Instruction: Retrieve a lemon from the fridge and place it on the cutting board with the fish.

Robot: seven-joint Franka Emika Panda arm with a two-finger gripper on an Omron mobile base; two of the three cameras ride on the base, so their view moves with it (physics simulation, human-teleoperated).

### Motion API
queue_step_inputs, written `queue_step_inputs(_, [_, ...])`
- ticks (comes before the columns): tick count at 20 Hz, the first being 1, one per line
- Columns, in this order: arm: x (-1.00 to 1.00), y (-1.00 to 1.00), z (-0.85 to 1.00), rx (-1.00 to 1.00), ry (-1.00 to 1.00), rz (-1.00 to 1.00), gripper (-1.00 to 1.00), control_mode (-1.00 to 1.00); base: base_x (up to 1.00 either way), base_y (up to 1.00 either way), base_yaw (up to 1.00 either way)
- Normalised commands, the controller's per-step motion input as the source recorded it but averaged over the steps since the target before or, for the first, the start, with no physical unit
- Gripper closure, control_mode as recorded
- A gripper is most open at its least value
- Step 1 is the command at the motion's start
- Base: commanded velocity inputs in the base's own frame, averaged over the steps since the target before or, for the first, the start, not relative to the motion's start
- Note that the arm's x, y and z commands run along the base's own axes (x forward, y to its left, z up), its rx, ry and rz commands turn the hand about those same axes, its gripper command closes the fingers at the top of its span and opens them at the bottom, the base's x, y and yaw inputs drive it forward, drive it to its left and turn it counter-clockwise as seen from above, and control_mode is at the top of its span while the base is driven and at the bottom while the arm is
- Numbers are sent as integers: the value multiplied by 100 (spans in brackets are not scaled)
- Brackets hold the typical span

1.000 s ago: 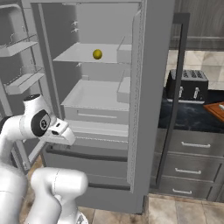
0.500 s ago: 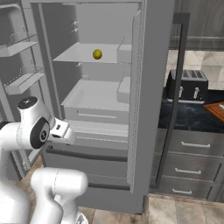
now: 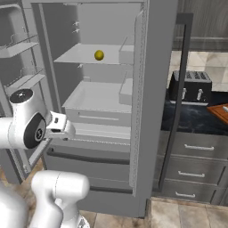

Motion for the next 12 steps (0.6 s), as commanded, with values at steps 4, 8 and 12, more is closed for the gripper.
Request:
queue_step_inputs(4, [-19, -39, 0, 2, -1, -3, -100, -100, 0, 0, 0])
queue_step_inputs(8, [-1, -30, 0, 1, 0, -15, -100, -100, 0, 0, 0])
queue_step_inputs(12, [0, -1, 0, 6, 0, -6, -100, -100, 0, 0, 0])
